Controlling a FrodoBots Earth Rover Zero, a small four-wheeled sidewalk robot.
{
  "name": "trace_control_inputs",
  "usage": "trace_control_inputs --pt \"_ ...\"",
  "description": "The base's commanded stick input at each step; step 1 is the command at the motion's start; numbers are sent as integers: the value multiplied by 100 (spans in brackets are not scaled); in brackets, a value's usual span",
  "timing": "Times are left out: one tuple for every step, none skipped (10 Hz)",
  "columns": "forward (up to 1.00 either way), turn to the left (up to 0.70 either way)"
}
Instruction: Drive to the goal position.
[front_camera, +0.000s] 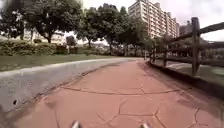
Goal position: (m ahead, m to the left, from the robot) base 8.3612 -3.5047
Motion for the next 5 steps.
trace_control_inputs --pt "70 0" --pt "70 0" --pt "70 0" --pt "70 0" --pt "70 0"
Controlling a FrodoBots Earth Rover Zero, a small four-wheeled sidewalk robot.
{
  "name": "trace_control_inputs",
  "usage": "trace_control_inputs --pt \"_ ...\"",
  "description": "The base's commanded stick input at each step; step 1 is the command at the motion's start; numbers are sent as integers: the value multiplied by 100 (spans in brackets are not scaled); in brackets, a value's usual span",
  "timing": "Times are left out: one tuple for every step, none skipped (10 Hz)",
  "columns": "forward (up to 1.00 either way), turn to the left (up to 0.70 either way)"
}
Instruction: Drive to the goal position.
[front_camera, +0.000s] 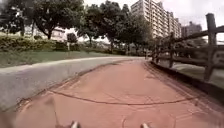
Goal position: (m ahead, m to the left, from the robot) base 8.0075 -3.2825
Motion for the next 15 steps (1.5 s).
trace_control_inputs --pt "70 0" --pt "70 0" --pt "70 0" --pt "70 0" --pt "70 0" --pt "70 0" --pt "70 0" --pt "70 0" --pt "70 -14" --pt "70 -30" --pt "70 -35" --pt "70 -35" --pt "70 -35" --pt "70 -14" --pt "70 0"
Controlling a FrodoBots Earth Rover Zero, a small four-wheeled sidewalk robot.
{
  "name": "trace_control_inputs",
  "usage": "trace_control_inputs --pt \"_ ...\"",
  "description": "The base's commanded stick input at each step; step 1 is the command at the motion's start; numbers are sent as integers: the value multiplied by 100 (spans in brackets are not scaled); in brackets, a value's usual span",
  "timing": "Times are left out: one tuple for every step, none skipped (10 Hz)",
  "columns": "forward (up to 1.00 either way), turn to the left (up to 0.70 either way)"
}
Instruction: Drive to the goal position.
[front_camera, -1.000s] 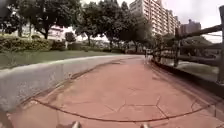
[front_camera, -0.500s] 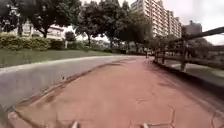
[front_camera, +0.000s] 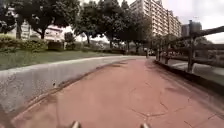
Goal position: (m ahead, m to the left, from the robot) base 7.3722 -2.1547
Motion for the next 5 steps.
trace_control_inputs --pt "70 0" --pt "70 0" --pt "70 0" --pt "70 0" --pt "70 0"
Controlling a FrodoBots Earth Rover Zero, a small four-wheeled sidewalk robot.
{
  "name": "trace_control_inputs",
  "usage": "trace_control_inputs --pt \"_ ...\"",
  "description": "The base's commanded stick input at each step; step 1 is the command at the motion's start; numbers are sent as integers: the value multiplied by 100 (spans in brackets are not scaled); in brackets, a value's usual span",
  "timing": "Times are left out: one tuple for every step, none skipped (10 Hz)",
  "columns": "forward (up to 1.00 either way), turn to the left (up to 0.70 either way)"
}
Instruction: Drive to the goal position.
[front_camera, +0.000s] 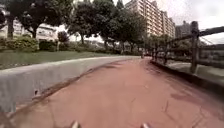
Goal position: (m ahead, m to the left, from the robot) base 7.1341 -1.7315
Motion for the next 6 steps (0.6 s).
trace_control_inputs --pt "70 0" --pt "70 0" --pt "70 0" --pt "70 0" --pt "70 0" --pt "70 0"
